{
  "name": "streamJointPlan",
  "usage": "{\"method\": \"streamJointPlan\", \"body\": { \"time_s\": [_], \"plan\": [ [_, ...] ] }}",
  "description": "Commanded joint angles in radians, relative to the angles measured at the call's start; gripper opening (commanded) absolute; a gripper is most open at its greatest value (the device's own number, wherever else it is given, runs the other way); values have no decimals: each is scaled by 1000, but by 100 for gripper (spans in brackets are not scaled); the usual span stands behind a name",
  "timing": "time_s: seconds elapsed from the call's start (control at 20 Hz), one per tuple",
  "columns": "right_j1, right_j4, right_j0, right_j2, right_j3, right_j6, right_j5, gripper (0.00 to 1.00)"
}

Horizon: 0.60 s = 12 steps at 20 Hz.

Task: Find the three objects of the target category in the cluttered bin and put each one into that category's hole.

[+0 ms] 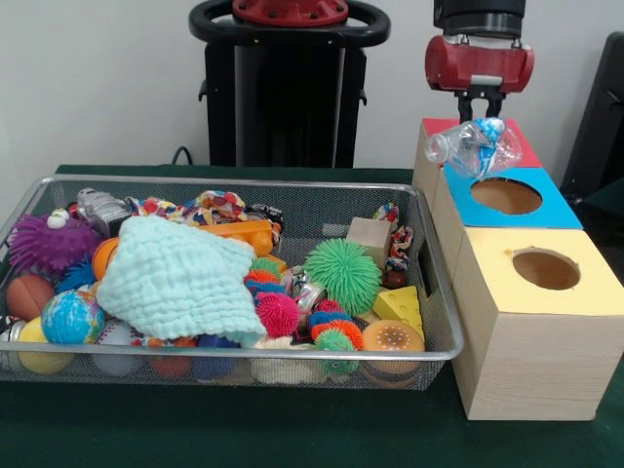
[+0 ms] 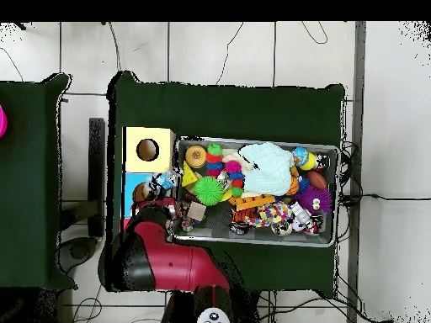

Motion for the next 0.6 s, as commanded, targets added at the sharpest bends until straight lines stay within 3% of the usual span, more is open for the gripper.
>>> {"method": "streamJointPlan", "body": {
  "time_s": [0.05, 0.6],
  "plan": [
    [89, 79, 21, -9, 34, 317, -99, 0],
    [135, 99, 50, 1, 41, 369, -161, 0]
  ]
}}
